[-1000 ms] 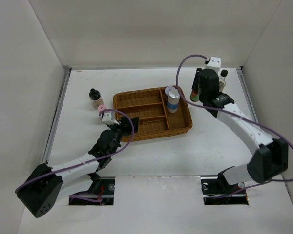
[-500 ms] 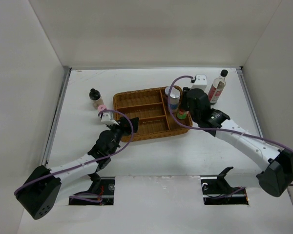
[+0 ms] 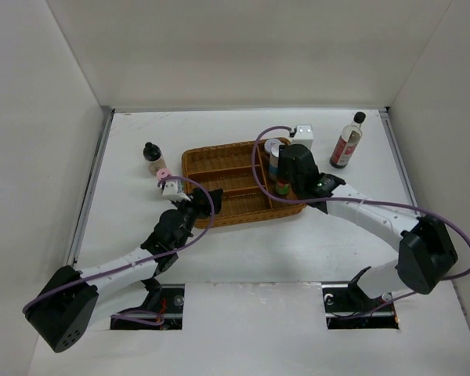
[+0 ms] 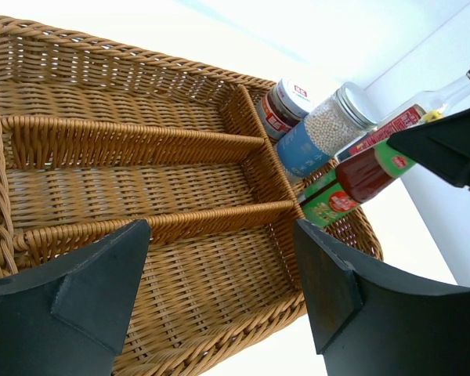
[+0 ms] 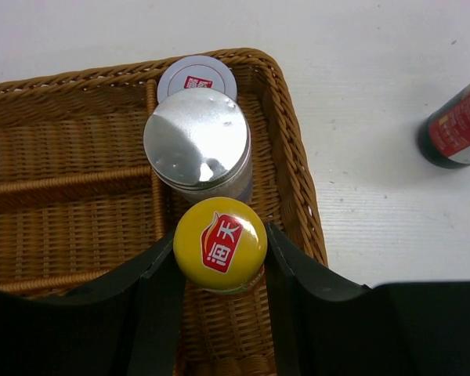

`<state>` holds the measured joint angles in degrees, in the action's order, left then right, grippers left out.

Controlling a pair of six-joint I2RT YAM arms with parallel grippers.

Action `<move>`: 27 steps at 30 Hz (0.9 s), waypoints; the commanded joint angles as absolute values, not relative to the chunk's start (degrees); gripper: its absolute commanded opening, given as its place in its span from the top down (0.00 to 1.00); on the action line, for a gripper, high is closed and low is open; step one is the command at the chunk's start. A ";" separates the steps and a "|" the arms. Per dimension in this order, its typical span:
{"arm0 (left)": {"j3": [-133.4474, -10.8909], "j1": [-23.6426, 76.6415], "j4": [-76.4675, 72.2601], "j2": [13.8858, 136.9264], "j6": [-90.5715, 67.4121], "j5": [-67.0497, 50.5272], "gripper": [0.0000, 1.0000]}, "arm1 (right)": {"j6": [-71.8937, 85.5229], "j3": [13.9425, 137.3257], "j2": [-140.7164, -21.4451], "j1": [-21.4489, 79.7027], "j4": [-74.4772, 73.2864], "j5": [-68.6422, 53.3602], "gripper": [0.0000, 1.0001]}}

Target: Organize the condiment bottles

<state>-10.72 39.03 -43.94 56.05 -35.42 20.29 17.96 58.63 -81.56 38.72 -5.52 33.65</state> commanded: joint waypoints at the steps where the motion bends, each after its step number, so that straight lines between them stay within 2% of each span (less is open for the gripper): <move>1: -10.55 39.24 -46.76 55.72 -35.95 19.86 0.27 | 18.02 59.95 -80.68 38.80 4.74 35.68 0.68; 6: -10.55 38.89 -46.76 56.16 -36.04 19.69 0.27 | 17.84 58.36 -82.09 39.06 5.71 36.82 0.63; 12: -10.46 38.80 -46.85 56.16 -36.04 19.69 0.27 | 18.46 55.99 -80.43 39.15 5.63 37.09 0.39; 18: -10.55 38.54 -46.67 56.17 -36.04 19.60 0.27 | 19.33 54.15 -70.95 38.28 2.99 35.34 0.15; 23: -10.28 38.37 -46.93 55.98 -36.03 19.78 0.27 | 19.95 55.45 -64.43 27.23 0.10 33.23 0.05; 27: -10.55 38.98 -47.11 55.99 -36.04 19.60 0.27 | 19.25 62.91 -69.59 15.63 -6.05 33.66 0.00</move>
<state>-10.57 38.76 -43.97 56.38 -35.44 20.27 19.31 57.98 -65.89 20.73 -1.67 33.50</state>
